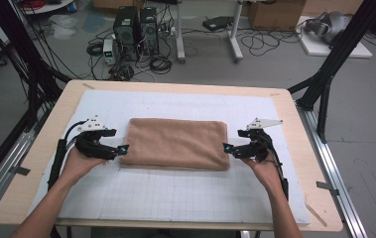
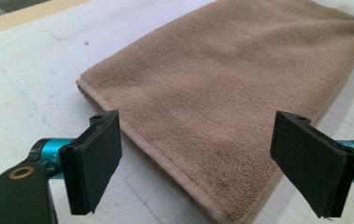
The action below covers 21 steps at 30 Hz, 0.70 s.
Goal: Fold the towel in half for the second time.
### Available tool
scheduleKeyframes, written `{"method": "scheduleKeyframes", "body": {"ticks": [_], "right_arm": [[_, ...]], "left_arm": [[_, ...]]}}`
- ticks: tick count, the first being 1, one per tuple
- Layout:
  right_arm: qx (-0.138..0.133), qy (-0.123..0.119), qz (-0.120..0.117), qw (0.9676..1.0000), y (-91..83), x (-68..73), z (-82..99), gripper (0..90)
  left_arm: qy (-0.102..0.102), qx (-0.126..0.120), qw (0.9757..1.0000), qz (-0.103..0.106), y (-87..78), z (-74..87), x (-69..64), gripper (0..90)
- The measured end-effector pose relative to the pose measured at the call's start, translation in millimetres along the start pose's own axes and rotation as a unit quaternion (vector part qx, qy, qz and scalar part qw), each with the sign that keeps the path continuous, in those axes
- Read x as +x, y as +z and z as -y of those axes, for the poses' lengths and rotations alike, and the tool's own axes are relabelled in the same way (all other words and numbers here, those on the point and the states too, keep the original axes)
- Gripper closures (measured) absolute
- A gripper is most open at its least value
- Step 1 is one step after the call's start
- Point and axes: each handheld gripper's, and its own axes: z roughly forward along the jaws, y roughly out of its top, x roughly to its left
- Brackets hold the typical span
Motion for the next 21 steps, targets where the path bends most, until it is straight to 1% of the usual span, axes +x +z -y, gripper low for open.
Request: {"method": "scheduleKeyframes", "body": {"ticks": [4, 7, 8, 11, 14, 17, 19, 21], "right_arm": [[-0.004, -0.001, 0.001, 1.0, -7.8, 0.7, 5.6, 12.0], [-0.003, -0.003, 0.003, 1.0, -12.6, 1.6, 9.4, 11.9], [-0.001, -0.002, 0.003, 1.0, -14.0, 1.6, 10.8, 12.0], [-0.003, 0.004, 0.001, 1.0, -17.7, 1.1, 15.9, 11.9], [-0.002, 0.0, 0.005, 1.0, -21.2, 2.6, 21.4, 12.0], [-0.002, 0.0, 0.004, 1.0, -25.6, 4.0, 26.0, 11.9], [-0.004, -0.002, 0.005, 1.0, -28.6, 5.6, 28.8, 11.9], [-0.003, -0.004, 0.005, 1.0, -30.7, 7.5, 31.3, 11.9]], "left_arm": [[0.002, 0.002, 1.0, -0.001, -4.2, -0.8, -3.6, 17.0], [0.014, 0.008, 0.9998, -0.01, -5.7, -0.1, -5.7, 16.9], [0.008, 0.007, 0.9999, -0.007, -5.4, 1.4, -4.9, 16.9], [0.0, 0.006, 1.0, -0.005, -5.6, 9.4, -4.4, 16.9], [0.001, 0.011, 0.9999, -0.007, -8.1, 15.5, -5.2, 16.9], [-0.002, 0.002, 1.0, -0.009, -13.6, 19.5, -5.9, 16.8], [-0.008, -0.001, 0.9999, -0.009, -16.9, 22.1, -6.7, 16.9], [-0.005, -0.003, 0.9999, -0.011, -20.4, 24.6, -7.4, 16.9]]}}
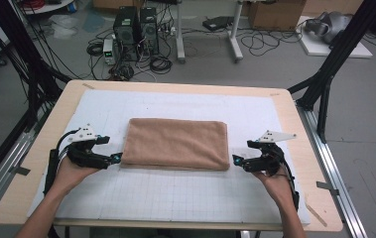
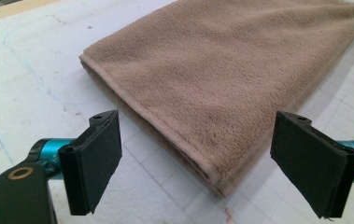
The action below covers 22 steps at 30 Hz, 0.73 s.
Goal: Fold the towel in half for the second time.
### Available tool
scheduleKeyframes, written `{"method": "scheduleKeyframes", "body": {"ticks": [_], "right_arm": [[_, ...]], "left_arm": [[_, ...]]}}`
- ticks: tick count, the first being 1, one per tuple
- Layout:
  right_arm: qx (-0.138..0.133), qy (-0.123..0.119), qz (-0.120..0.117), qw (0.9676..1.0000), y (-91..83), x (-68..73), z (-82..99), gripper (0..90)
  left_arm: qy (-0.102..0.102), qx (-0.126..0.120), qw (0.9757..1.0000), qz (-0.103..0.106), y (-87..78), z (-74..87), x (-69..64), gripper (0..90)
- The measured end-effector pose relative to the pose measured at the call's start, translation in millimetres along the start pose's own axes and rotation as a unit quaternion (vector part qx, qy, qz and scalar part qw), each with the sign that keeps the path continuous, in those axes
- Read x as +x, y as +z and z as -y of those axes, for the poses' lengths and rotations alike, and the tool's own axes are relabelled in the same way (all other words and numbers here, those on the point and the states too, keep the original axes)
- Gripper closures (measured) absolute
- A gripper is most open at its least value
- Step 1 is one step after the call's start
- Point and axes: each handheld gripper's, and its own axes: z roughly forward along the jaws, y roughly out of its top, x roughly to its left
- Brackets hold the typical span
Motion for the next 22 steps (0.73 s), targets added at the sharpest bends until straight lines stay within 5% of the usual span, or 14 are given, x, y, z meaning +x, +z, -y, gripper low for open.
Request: {"method": "scheduleKeyframes", "body": {"ticks": [22], "right_arm": [[-0.003, -0.004, -0.003, 1.0, -17.6, 23.0, 25.8, 11.8]], "left_arm": [[-0.012, 0.004, 0.9999, 0.006, -18.2, 27.9, -18.4, 16.6]]}}
